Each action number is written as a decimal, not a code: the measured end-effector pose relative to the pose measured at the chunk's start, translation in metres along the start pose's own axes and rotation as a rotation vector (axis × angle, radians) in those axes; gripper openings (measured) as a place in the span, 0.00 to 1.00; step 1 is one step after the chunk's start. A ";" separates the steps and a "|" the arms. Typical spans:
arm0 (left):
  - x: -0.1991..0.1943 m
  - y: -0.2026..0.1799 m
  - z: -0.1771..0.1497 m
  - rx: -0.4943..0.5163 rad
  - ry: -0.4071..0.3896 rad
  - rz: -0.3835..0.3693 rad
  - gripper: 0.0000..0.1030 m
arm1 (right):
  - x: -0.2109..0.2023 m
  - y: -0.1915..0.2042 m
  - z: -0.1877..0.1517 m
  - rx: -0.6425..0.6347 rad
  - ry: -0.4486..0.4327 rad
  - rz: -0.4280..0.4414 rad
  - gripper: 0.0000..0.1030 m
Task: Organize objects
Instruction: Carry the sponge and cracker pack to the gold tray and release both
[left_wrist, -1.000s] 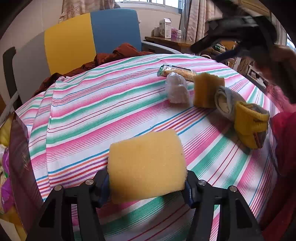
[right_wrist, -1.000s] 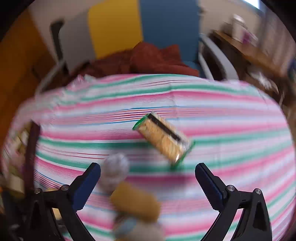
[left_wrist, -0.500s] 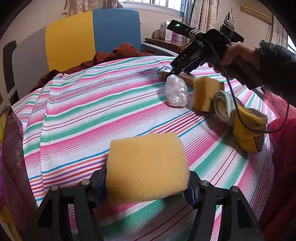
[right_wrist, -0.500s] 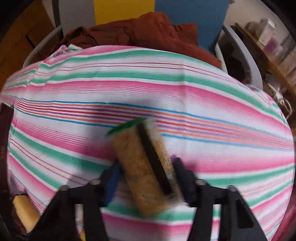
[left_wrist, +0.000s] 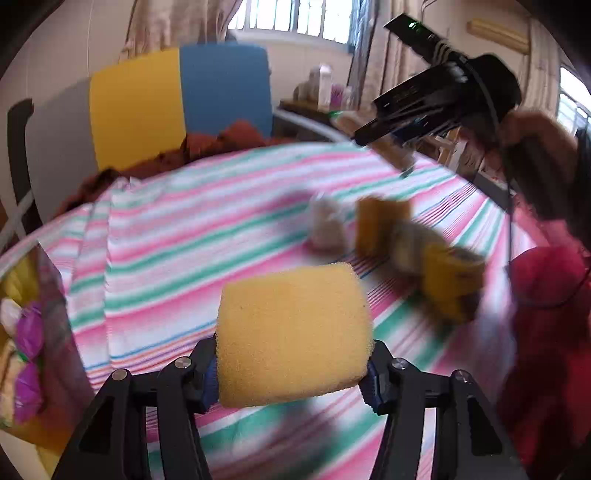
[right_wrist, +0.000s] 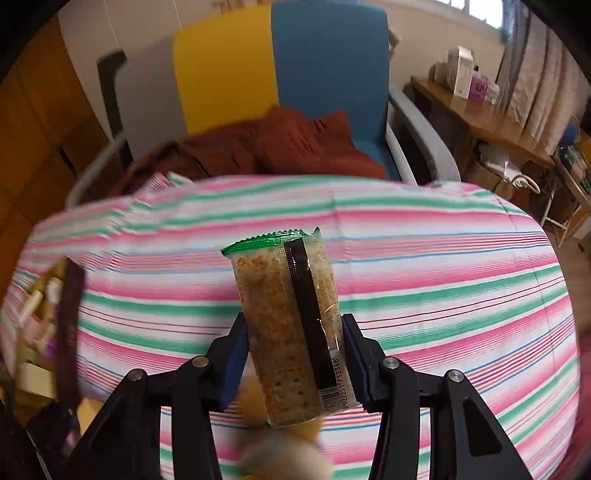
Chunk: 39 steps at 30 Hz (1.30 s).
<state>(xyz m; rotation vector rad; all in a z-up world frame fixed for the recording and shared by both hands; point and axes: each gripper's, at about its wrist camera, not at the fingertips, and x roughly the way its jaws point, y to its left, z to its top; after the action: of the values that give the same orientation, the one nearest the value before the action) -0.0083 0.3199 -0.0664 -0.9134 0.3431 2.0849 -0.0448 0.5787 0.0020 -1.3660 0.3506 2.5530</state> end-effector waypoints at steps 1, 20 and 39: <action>-0.009 -0.001 0.002 0.005 -0.013 -0.002 0.57 | -0.008 0.006 -0.002 0.003 -0.020 0.008 0.47; -0.161 0.141 -0.043 -0.299 -0.142 0.275 0.58 | -0.026 0.221 -0.064 -0.041 -0.038 0.394 0.47; -0.163 0.275 -0.047 -0.490 -0.096 0.438 0.80 | 0.003 0.336 -0.108 -0.094 0.090 0.512 0.78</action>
<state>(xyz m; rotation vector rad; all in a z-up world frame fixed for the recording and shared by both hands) -0.1319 0.0286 -0.0030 -1.0835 -0.0339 2.6757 -0.0643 0.2275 -0.0240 -1.5991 0.6831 2.9445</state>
